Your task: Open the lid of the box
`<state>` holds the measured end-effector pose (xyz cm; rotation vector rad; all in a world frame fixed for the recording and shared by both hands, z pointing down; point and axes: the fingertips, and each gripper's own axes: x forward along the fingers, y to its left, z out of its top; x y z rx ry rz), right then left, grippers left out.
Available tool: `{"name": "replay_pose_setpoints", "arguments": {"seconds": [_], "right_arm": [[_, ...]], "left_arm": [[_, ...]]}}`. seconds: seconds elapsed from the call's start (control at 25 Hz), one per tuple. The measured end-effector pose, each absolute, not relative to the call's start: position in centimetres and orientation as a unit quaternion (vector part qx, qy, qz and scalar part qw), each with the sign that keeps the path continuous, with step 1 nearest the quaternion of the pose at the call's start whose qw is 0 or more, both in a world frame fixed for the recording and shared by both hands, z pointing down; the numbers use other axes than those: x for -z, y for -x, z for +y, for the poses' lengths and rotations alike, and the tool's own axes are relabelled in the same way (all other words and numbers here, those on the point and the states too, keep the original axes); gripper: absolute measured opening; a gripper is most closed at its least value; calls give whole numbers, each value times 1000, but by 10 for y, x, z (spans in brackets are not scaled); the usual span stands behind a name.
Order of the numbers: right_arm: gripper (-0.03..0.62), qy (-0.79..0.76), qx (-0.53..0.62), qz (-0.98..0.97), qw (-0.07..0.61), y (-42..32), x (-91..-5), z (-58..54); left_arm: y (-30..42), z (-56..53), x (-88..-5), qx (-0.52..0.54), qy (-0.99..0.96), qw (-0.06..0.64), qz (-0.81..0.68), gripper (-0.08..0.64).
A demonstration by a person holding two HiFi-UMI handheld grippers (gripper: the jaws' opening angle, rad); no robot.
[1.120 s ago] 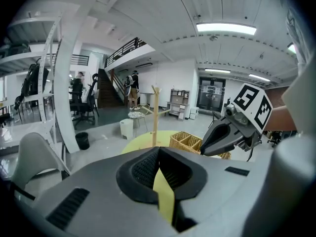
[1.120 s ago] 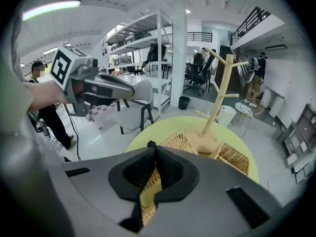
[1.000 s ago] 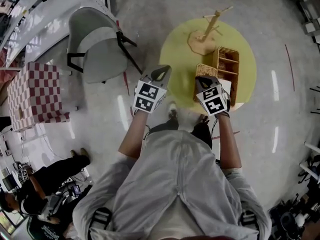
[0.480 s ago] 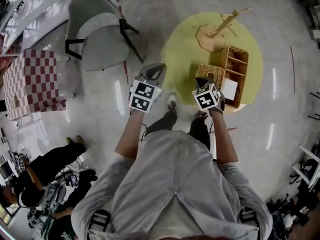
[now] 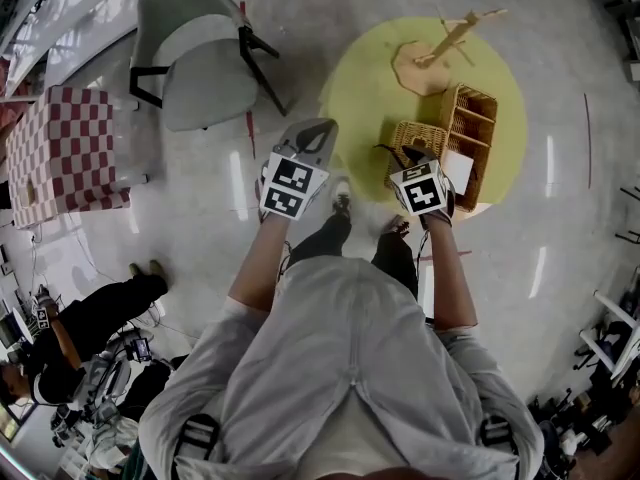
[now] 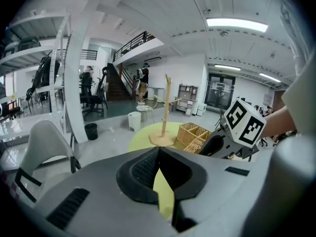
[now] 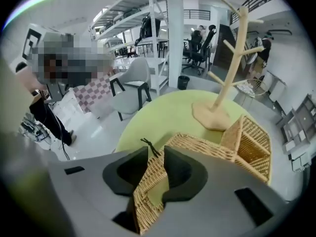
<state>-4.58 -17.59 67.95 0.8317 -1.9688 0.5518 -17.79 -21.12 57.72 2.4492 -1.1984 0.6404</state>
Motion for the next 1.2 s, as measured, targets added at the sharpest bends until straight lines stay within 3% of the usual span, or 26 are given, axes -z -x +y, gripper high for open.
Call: {"name": "replay_pose_setpoints", "arguments": {"seconds": [0.44, 1.2], "right_arm": [[32, -477, -149, -793, 349, -52, -548, -214], [25, -584, -1, -783, 212, -192, -345, -226]], "left_arm": [[111, -228, -499, -182, -886, 97, -414, 29], [-6, -261, -364, -113, -918, -33, -379, 29]]}}
